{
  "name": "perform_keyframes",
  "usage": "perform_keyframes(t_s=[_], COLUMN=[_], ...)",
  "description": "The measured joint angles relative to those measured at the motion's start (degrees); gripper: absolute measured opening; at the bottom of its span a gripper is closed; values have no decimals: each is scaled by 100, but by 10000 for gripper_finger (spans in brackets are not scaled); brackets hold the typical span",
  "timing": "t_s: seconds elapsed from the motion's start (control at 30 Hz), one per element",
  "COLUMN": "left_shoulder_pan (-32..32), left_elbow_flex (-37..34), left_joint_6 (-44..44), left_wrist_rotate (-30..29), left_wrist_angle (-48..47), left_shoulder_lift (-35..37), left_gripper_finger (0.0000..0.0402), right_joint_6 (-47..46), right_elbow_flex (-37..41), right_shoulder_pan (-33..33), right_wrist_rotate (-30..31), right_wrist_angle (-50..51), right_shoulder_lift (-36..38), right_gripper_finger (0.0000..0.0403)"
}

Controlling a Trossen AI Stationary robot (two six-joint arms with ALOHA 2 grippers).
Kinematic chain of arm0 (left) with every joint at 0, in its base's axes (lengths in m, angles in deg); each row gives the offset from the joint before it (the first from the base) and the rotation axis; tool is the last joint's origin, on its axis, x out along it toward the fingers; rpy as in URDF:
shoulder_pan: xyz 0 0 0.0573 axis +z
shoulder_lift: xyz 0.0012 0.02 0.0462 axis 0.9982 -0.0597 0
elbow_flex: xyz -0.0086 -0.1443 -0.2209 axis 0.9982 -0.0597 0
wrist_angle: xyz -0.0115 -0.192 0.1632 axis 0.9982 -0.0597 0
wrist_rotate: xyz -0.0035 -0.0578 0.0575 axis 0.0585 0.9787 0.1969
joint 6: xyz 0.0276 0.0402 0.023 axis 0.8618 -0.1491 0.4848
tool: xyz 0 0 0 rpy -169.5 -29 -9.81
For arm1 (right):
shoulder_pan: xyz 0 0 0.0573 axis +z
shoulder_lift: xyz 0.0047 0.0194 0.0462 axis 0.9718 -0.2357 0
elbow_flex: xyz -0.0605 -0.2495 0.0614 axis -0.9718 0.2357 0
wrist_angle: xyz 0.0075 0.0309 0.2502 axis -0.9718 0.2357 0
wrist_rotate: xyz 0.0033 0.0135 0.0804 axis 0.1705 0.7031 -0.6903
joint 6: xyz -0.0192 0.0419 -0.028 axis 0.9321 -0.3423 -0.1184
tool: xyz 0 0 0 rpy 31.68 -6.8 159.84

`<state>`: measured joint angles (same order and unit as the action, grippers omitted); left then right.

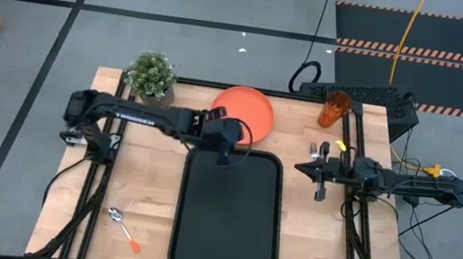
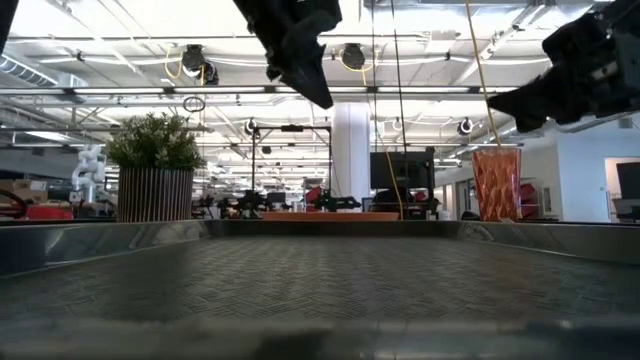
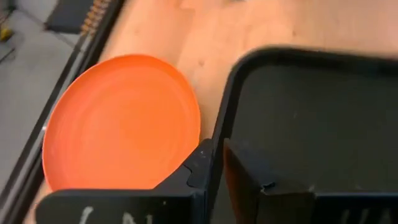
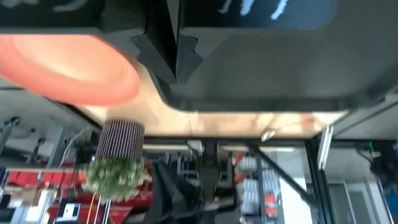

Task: Pick and place plate/cup/fork/spoon on tray
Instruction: Put the orange plate on the black tray

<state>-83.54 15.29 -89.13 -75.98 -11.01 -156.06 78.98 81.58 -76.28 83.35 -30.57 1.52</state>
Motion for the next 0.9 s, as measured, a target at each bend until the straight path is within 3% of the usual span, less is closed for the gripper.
perform_keyframes(t_s=[0.1, 0.3, 0.5, 0.67, 0.9], left_shoulder_pan=[299, 819, 1182, 1222, 1222], left_elbow_flex=[7, 7, 5, 5, 4], left_joint_6=[266, 311, 498, 1185, 2197], left_wrist_rotate=[189, 418, 785, 809, 765], left_wrist_angle=[-173, -547, -800, -777, -788], left_shoulder_lift=[1, -27, -510, -903, -1225], left_gripper_finger=[75, 170, 244, 267, 252], right_joint_6=[-5, -63, -54, -38, -23], right_elbow_flex=[0, 0, 0, 0, 0], right_shoulder_pan=[2, 1, 0, -1, 0], right_wrist_rotate=[0, 0, 3, 7, 11], right_wrist_angle=[45, -159, -177, -177, -69], right_shoulder_lift=[2, 4, 2, -17, -64], right_gripper_finger=[0, 0, 0, 0, 0])
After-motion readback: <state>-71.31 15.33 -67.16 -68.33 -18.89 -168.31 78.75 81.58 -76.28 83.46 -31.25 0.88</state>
